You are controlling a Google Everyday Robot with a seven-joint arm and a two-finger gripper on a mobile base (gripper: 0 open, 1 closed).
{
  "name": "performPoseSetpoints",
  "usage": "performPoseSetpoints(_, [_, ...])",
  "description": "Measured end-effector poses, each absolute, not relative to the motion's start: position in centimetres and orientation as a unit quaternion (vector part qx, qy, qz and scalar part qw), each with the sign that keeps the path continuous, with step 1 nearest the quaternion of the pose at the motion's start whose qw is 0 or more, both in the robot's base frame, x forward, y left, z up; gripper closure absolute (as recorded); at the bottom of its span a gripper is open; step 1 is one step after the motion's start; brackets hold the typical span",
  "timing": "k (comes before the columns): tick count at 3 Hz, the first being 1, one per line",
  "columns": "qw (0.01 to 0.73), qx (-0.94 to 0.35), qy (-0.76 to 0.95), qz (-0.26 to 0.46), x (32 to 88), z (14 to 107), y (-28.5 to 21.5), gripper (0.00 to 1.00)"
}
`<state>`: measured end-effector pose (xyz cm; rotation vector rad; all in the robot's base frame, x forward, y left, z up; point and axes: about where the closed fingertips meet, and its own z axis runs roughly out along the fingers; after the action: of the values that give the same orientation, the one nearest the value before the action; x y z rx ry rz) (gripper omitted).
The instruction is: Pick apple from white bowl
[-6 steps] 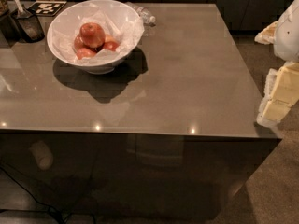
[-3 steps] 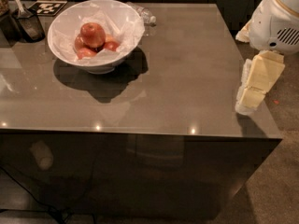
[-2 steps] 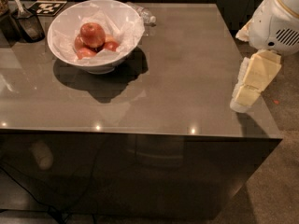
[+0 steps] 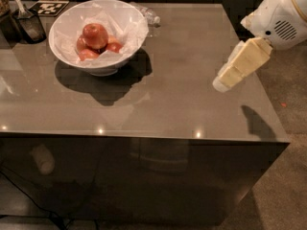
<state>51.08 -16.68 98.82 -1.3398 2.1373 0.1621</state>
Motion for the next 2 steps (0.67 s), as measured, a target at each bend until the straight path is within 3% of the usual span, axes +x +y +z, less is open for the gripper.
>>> performPoseSetpoints(2, [0.306, -0.506, 0.804, 0.062, 51.22, 98.92, -16.35, 0.0])
